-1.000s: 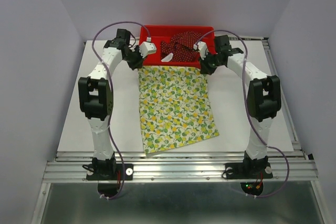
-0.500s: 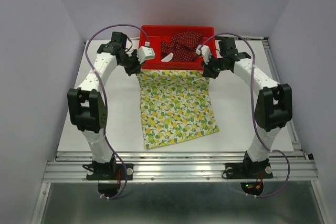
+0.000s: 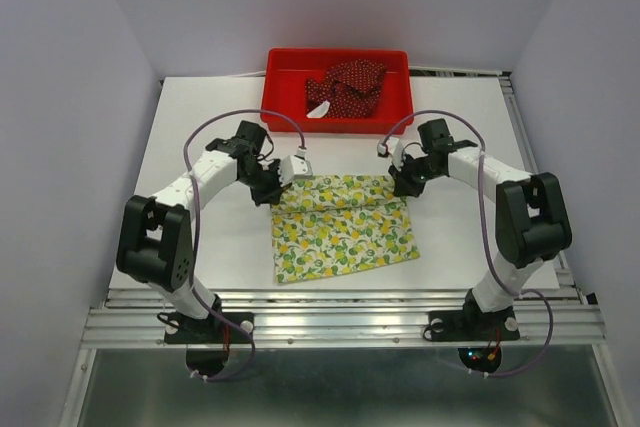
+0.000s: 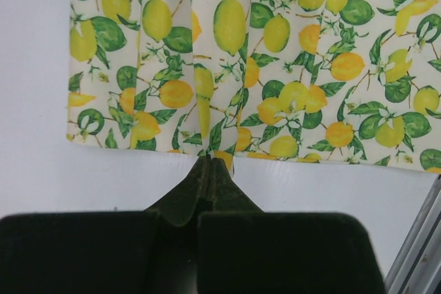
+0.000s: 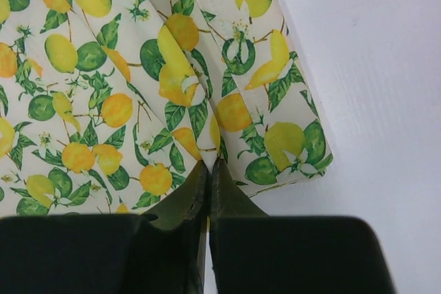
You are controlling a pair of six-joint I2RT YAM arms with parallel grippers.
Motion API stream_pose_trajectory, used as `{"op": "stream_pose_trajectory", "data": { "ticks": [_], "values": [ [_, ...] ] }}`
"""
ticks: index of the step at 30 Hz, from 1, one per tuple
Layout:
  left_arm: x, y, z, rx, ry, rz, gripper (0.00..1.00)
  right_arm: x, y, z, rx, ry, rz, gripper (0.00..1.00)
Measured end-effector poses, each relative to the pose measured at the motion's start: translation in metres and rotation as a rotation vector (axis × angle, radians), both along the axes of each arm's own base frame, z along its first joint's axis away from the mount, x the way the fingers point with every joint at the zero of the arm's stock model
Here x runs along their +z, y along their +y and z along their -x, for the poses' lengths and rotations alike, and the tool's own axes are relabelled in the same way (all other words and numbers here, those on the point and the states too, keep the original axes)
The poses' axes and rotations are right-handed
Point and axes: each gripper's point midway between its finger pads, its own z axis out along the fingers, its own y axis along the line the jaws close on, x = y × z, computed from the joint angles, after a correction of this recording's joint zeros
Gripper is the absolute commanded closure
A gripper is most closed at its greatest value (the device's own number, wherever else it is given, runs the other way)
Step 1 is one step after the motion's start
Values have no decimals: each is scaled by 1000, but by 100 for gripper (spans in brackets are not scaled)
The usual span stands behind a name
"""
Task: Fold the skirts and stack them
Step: Fold the skirt
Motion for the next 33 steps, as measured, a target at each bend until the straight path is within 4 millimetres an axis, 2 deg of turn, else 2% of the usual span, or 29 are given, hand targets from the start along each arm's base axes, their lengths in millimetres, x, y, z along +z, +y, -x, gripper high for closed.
{"op": "stream_pose_trajectory", "data": {
  "ticks": [5,10,14,18,22,25,28,33],
  "values": [
    [-29,-1,-7,32,61,-27,100,-9,1,-3,-8,1,4,99],
    [-56,-1,-14,71,120,-62,100,-28,2,-7,-30,41,17,99],
    [-66,0,-34,115,122,-93,100,-29,5,-28,-53,27,18,99],
    [-63,3,-71,169,55,-116,100,-27,8,-58,-78,-20,25,99],
    [-56,9,-106,220,-3,-110,100,-25,9,-73,-96,-44,24,99],
    [-45,11,-117,233,-23,-104,100,-19,10,-80,-109,-58,24,99],
    [-24,10,-132,239,-70,-94,100,-5,11,-95,-124,-99,25,99],
    [11,12,-144,254,-122,-89,100,31,14,-121,-140,-190,14,99]
  ]
}}
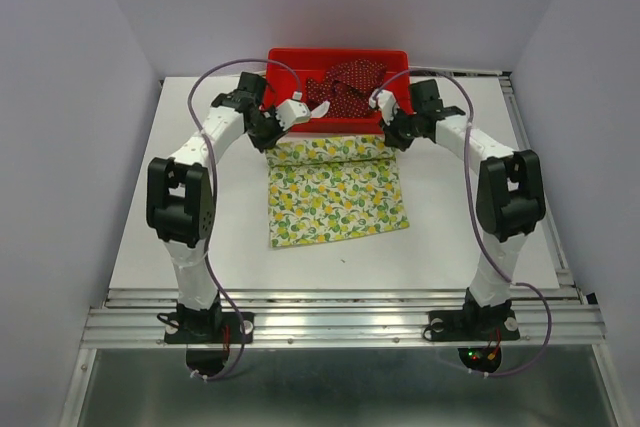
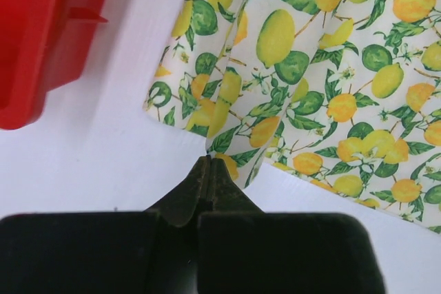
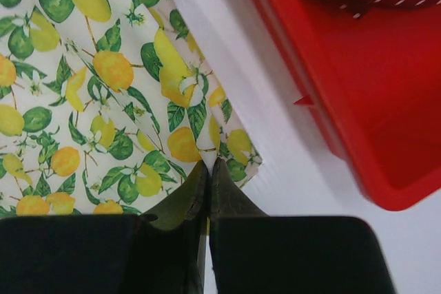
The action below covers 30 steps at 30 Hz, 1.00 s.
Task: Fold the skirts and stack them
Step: Fold the skirt
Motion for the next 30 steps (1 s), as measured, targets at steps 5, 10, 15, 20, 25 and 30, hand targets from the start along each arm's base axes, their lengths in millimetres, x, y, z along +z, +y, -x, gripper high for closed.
{"op": "stream_pose_trajectory", "data": {
  "ticks": [5,10,15,20,25,30],
  "values": [
    [45,4,-14,18,-83,6,100,44,4,-15,0,-87,-17,99],
    [81,7,-4,18,-127,18,100,82,3,-7,17,-151,-26,99],
    [105,11,23,6,-162,34,100,108,2,17,69,-201,-35,99],
    [102,10,64,-29,-144,38,100,96,1,53,124,-173,-33,99],
    [68,0,108,-89,-74,19,100,44,-4,96,164,-60,-8,99],
    [-4,-9,158,-138,77,-39,100,-10,-6,139,194,76,26,99]
  ]
}}
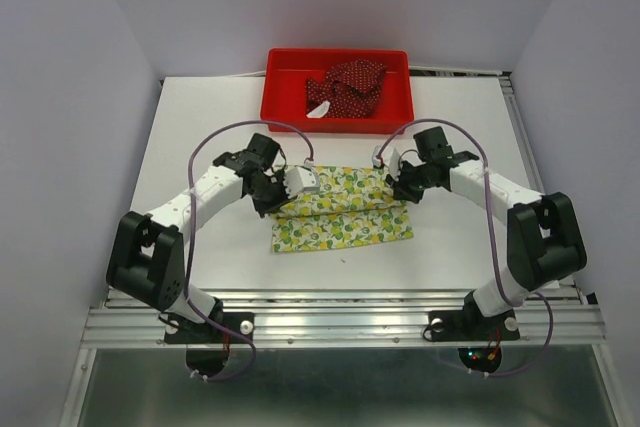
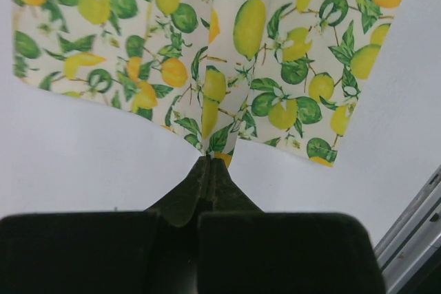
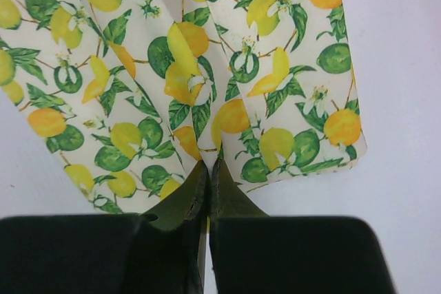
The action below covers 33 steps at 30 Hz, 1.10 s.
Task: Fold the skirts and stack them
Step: Fold the skirt
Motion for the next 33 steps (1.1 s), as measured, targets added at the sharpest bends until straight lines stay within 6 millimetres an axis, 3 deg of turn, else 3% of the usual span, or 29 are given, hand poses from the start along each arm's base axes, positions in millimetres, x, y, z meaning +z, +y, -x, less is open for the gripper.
{"op": "stream_pose_trajectory", "data": {
  "ticks": [3,8,17,22,25,29,32,33],
  "values": [
    [-29,-1,17,-1,62,-31,100,-10,7,11,26,18,11,99],
    [-44,0,23,10,82,-48,100,-18,8,16,35,23,21,99],
    [-30,-5,7,28,28,-40,100,-18,2,12,27,-1,53,99],
    [-11,-8,1,28,3,-27,100,8,0,15,45,-43,59,99],
    [-2,-6,6,24,-2,-22,100,28,-1,19,64,-85,52,99],
    [8,-5,19,-1,-1,-19,100,36,-2,27,93,-96,48,99],
    [10,-11,30,-46,2,-12,96,20,-6,42,117,-64,62,88],
    [8,-13,34,-60,5,-12,79,7,-10,52,131,-36,73,60]
  ]
}}
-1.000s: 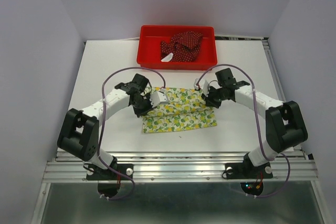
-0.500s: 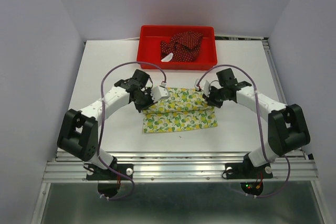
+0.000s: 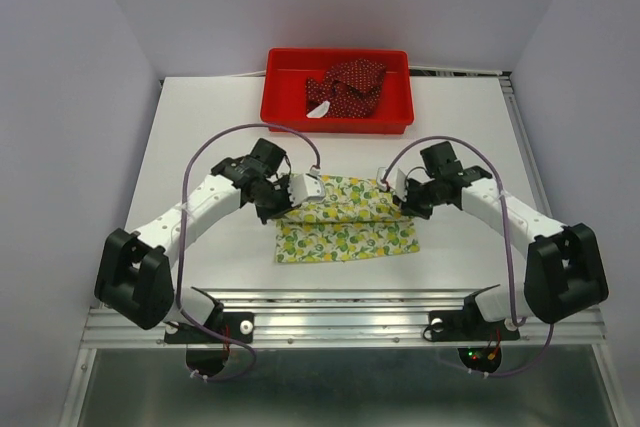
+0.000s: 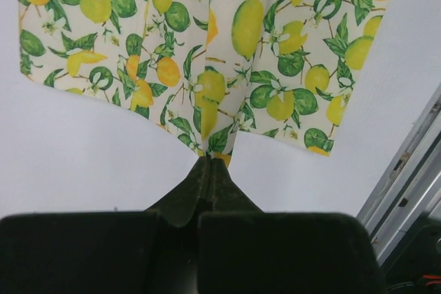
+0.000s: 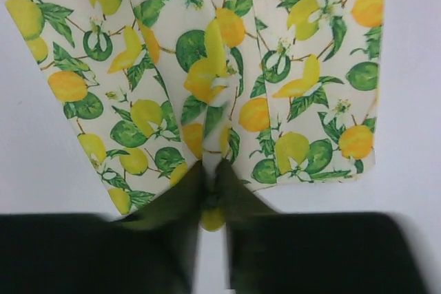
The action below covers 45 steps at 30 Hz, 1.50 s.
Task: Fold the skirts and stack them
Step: Fold the skirt
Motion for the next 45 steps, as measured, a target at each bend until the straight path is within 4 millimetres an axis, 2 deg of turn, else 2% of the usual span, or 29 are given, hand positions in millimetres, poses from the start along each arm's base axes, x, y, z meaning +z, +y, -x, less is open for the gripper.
{"op": "stream_pose_trajectory", "data": {
  "ticks": [1,3,4,7,12,14,15,18,21,23,25,28,31,39,42,45],
  "values": [
    [-5,-2,7,-20,14,-3,72,-7,-2,7,9,21,9,37],
    [-17,-3,21,-59,48,-21,60,-23,-6,24,49,54,43,19],
    [-22,-2,28,-75,69,-30,47,-28,-9,33,60,74,54,13],
    [-30,0,48,-125,124,-44,42,-25,-14,44,82,65,66,10],
    [-8,-6,53,-160,85,20,43,15,-10,35,75,-65,19,11],
    [3,-11,49,-161,55,50,47,33,-6,25,52,-105,-7,17],
    [8,-14,45,-151,39,67,52,40,-3,19,34,-117,-21,22],
    [12,-24,33,-107,25,99,59,50,7,-3,-27,-101,-56,29],
    [-1,-33,19,-30,70,101,65,44,24,-38,-89,-36,-80,33],
    [-14,-37,12,7,105,86,68,29,35,-67,-137,15,-85,33],
    [-29,-38,8,51,148,69,69,15,42,-85,-170,52,-79,33],
    [-40,-36,6,104,196,62,68,-9,48,-104,-210,100,-68,33],
    [-38,-32,0,157,221,99,63,-20,55,-113,-216,134,-75,33],
    [-15,2,-45,364,234,255,59,-21,81,-113,-180,228,-174,32],
    [-13,11,-50,399,240,278,58,-15,100,-117,-151,242,-213,33],
    [-11,15,-52,422,253,301,56,-12,134,-119,-90,248,-241,34]
  ]
}}
